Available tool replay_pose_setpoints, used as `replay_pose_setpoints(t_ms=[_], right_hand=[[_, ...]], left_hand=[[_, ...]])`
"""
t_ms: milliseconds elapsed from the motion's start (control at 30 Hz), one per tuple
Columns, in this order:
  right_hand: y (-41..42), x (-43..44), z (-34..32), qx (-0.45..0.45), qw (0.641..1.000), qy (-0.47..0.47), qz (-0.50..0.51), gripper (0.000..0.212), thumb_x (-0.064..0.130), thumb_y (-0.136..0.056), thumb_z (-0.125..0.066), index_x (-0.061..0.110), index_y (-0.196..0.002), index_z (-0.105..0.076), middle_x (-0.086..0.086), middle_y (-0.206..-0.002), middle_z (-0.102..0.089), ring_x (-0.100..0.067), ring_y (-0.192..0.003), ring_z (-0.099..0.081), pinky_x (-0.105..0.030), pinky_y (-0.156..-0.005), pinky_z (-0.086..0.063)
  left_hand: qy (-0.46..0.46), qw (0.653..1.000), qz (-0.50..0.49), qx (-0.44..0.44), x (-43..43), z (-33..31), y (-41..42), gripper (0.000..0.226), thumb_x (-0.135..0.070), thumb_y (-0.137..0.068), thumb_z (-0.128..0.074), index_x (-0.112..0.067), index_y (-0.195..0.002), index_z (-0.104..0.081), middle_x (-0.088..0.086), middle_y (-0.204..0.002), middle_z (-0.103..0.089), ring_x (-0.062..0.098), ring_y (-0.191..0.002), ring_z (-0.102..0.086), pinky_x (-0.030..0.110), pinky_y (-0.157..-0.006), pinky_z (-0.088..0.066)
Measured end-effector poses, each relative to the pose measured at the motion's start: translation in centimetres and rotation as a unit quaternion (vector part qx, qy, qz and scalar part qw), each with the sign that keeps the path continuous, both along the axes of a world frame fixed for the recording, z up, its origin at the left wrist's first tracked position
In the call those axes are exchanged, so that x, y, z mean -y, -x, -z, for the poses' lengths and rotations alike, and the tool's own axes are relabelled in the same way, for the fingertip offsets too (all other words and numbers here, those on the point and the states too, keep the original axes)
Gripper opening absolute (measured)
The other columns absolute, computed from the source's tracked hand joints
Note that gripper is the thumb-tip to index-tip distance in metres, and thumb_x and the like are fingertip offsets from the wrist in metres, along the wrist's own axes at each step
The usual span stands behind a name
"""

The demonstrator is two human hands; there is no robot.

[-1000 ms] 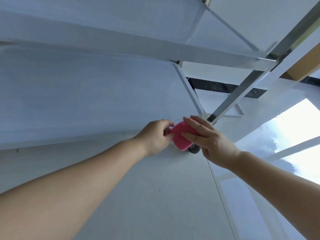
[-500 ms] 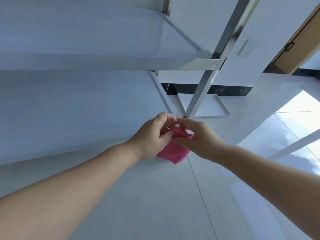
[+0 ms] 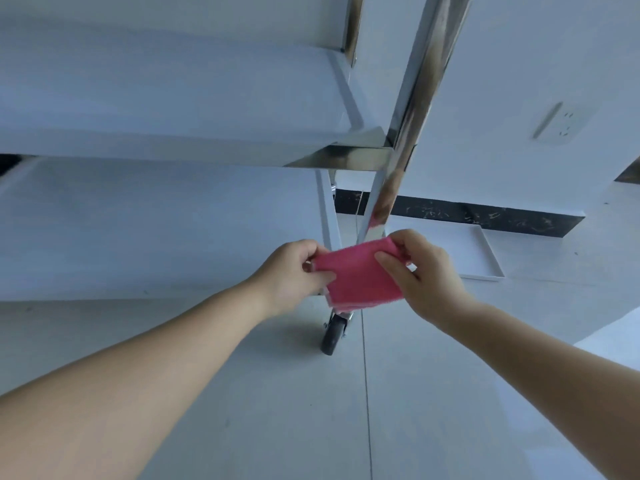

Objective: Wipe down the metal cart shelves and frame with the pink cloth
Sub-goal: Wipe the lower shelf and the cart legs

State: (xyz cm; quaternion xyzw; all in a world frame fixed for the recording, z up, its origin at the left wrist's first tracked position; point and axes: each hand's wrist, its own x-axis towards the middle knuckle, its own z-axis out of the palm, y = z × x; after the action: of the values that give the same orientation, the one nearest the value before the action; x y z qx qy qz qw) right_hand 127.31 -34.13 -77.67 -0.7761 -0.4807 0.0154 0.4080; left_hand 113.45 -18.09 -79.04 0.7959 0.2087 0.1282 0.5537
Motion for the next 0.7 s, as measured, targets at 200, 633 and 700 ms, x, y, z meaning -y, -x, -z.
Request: replay_pose_setpoints(t_ms=[200, 633, 700], right_hand=[[-2.8, -0.8, 0.2, -0.111, 0.984, -0.136, 0.003, 0.009, 0.01, -0.092, -0.059, 0.018, -0.094, -0.054, 0.005, -0.079, -0.06, 0.003, -0.069, -0.053, -0.008, -0.063, -0.041], [-3.9, -2.7, -2.2, -0.119, 0.964, -0.235, 0.028, 0.015, 0.009, -0.094, -0.051, 0.023, -0.091, -0.053, 0.017, -0.082, -0.055, 0.007, -0.072, -0.05, -0.007, -0.065, -0.039], [-4.0, -3.2, -2.6, -0.121, 0.968, -0.215, 0.044, 0.024, 0.007, -0.095, -0.053, 0.031, -0.087, -0.053, 0.015, -0.087, -0.055, 0.008, -0.075, -0.05, -0.006, -0.066, -0.039]], left_hand=[[0.058, 0.984, -0.138, 0.099, 1.9, -3.9, -2.4, 0.024, 0.003, -0.085, -0.061, -0.02, -0.087, -0.063, -0.002, -0.081, -0.064, 0.008, -0.074, -0.059, 0.019, -0.068, -0.047], [0.169, 0.938, -0.197, 0.232, 2.4, -5.4, -6.2, 0.028, -0.005, -0.085, -0.062, -0.028, -0.072, -0.072, -0.006, -0.084, -0.069, 0.008, -0.084, -0.062, 0.023, -0.082, -0.046], [0.158, 0.941, -0.198, 0.224, 2.0, -5.2, -6.9, 0.019, -0.007, -0.082, -0.065, -0.023, -0.073, -0.068, -0.006, -0.078, -0.068, 0.007, -0.08, -0.062, 0.021, -0.078, -0.046]])
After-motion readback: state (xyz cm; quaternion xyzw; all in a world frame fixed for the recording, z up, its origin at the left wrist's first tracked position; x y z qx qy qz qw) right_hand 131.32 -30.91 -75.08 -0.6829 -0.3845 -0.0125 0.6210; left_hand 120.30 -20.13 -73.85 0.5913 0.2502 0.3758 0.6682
